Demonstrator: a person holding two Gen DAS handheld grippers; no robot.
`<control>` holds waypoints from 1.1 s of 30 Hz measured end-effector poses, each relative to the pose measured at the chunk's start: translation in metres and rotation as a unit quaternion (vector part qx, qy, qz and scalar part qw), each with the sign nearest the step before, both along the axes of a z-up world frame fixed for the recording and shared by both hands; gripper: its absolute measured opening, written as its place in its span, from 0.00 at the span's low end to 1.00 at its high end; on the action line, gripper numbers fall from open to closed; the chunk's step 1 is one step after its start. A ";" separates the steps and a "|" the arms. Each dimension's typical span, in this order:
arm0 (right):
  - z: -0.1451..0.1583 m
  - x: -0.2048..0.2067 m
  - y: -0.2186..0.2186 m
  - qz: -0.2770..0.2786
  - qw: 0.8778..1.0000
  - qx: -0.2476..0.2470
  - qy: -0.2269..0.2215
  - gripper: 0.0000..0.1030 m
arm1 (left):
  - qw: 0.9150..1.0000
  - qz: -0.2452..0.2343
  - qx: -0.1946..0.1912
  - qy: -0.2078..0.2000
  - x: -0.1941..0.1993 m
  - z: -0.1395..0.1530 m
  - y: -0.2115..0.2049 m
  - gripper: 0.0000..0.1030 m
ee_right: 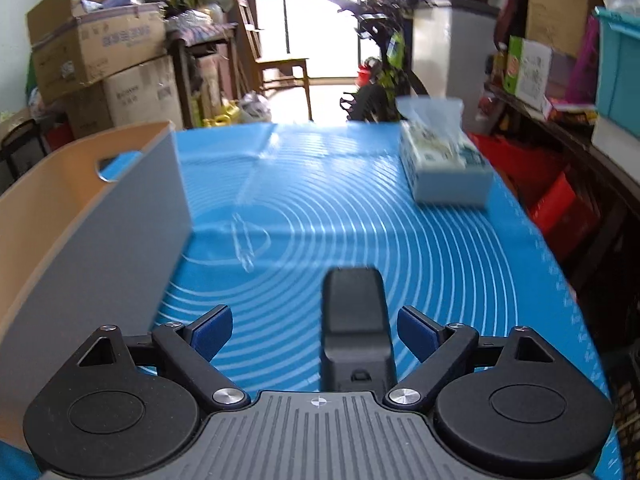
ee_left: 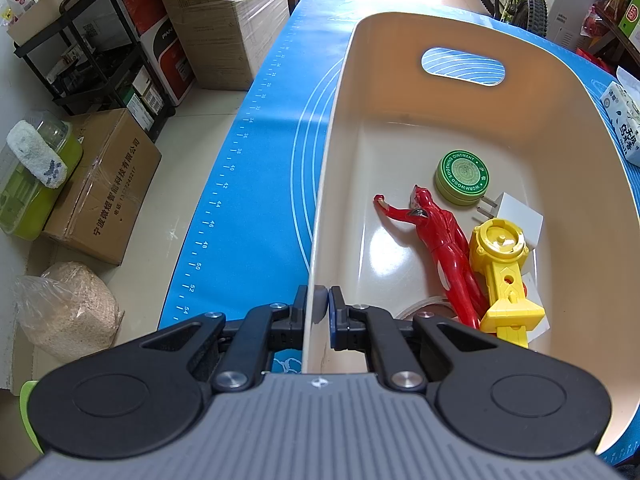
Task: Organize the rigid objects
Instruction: 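Move the right gripper to the black handheld device and grasp it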
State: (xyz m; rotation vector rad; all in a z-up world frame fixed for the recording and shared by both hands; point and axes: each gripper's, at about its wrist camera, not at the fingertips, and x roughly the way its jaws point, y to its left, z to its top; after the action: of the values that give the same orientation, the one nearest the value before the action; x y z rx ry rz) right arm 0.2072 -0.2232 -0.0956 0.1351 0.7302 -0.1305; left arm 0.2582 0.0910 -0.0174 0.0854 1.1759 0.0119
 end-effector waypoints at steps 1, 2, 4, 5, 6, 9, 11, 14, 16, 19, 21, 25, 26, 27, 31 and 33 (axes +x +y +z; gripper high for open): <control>-0.005 -0.001 -0.002 -0.006 1.000 0.003 0.003 0.84 | 1.000 0.000 0.000 0.000 0.000 0.000 0.000 0.11; -0.010 -0.001 -0.003 -0.013 1.000 0.003 0.006 0.83 | 1.000 0.000 0.001 0.000 0.000 0.000 0.000 0.11; -0.015 -0.002 -0.005 -0.020 1.000 -0.003 0.010 0.83 | 1.000 -0.001 0.001 0.000 -0.001 0.001 0.002 0.11; -0.016 -0.002 -0.005 -0.021 1.000 -0.006 0.011 0.82 | 1.000 0.000 0.001 0.000 -0.001 0.001 0.002 0.11; -0.018 -0.002 -0.006 -0.023 1.000 -0.007 0.011 0.82 | 1.000 0.000 0.001 0.000 -0.001 0.001 0.002 0.11; -0.022 -0.001 -0.008 -0.029 0.999 -0.005 0.011 0.78 | 1.000 0.000 0.001 0.000 0.000 0.001 0.002 0.11; -0.025 0.001 -0.008 -0.030 0.999 -0.003 0.014 0.74 | 1.000 -0.001 0.001 0.000 0.000 0.001 0.002 0.11; -0.026 0.001 -0.005 -0.032 0.999 -0.013 0.008 0.72 | 1.000 -0.001 0.000 0.000 0.000 0.001 0.002 0.11; -0.027 0.000 -0.004 -0.031 0.999 -0.020 0.007 0.68 | 1.000 -0.001 0.001 0.000 0.000 0.001 0.002 0.11; -0.028 -0.001 -0.001 -0.028 0.999 -0.034 0.010 0.65 | 1.000 0.000 0.000 0.000 0.000 0.001 0.001 0.11; -0.027 -0.001 -0.002 -0.030 0.999 -0.033 0.010 0.65 | 1.000 0.000 0.001 0.000 0.000 0.001 0.001 0.11; -0.027 -0.003 -0.003 -0.029 0.999 -0.033 0.008 0.60 | 1.000 0.000 0.000 0.000 0.000 0.001 0.002 0.11; -0.027 -0.003 -0.002 -0.028 0.999 -0.035 0.007 0.60 | 1.000 0.000 0.001 0.000 0.000 0.000 0.001 0.11; -0.027 -0.004 -0.001 -0.026 0.999 -0.036 0.005 0.59 | 1.000 0.000 0.001 0.000 0.000 0.001 0.001 0.11; -0.026 -0.005 0.003 -0.023 0.999 -0.050 0.002 0.52 | 1.000 0.000 0.001 0.000 0.000 0.001 0.001 0.11; -0.026 -0.005 0.004 -0.023 0.998 -0.053 0.001 0.52 | 1.000 0.000 0.001 0.000 0.000 0.000 0.001 0.11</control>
State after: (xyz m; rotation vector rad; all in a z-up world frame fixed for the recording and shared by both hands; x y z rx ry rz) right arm 0.2023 -0.2195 -0.1215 0.0515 0.7214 -0.2131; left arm 0.2581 0.0920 -0.0170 0.0869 1.1758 0.0124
